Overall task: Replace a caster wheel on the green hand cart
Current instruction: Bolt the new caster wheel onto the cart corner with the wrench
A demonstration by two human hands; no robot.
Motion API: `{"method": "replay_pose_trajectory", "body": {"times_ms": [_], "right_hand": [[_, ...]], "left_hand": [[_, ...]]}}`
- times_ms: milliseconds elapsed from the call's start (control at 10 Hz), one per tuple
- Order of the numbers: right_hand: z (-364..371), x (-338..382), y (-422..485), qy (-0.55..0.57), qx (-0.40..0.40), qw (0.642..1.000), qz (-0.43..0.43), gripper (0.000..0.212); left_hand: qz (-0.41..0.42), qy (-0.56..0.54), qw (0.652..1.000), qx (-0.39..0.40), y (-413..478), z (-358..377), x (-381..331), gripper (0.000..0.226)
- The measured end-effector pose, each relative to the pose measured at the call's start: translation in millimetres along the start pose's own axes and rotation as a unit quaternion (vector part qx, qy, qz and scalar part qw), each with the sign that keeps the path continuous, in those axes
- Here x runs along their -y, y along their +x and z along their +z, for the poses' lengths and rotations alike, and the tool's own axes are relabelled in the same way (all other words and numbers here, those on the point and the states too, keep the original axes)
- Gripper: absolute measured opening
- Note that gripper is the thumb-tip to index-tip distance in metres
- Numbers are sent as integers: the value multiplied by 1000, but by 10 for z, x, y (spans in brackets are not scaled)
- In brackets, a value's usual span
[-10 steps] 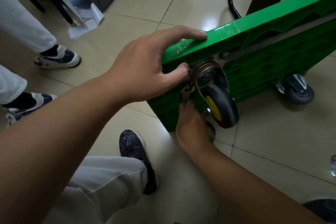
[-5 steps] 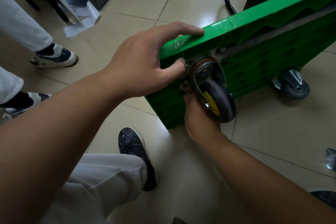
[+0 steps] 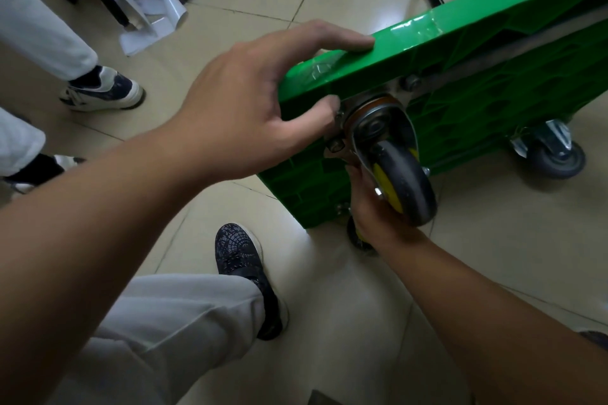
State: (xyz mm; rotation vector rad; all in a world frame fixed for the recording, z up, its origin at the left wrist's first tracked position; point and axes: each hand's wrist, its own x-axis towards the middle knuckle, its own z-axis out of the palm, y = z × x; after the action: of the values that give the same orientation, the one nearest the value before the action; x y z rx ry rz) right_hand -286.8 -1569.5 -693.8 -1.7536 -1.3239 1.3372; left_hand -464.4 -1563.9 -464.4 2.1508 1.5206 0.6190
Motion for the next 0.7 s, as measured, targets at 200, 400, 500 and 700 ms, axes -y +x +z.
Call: {"method": "replay_pose_trajectory", "body": {"times_ms": [200, 400, 500, 700], "right_hand": [[101, -117, 23, 76, -7, 997, 8, 46], [138, 65, -150, -90, -30, 995, -8, 60], [107, 159, -221, -112, 20, 993, 10, 74], [48, 241, -306, -235, 103, 966, 36, 53]], "left_hand": [[10, 1, 1000, -10, 10, 16, 15, 45], [18, 30, 999, -37, 18, 30, -18, 42], [18, 38, 998, -42, 6, 24, -37, 41], [23, 63, 996, -50, -25, 58, -32, 37]]}}
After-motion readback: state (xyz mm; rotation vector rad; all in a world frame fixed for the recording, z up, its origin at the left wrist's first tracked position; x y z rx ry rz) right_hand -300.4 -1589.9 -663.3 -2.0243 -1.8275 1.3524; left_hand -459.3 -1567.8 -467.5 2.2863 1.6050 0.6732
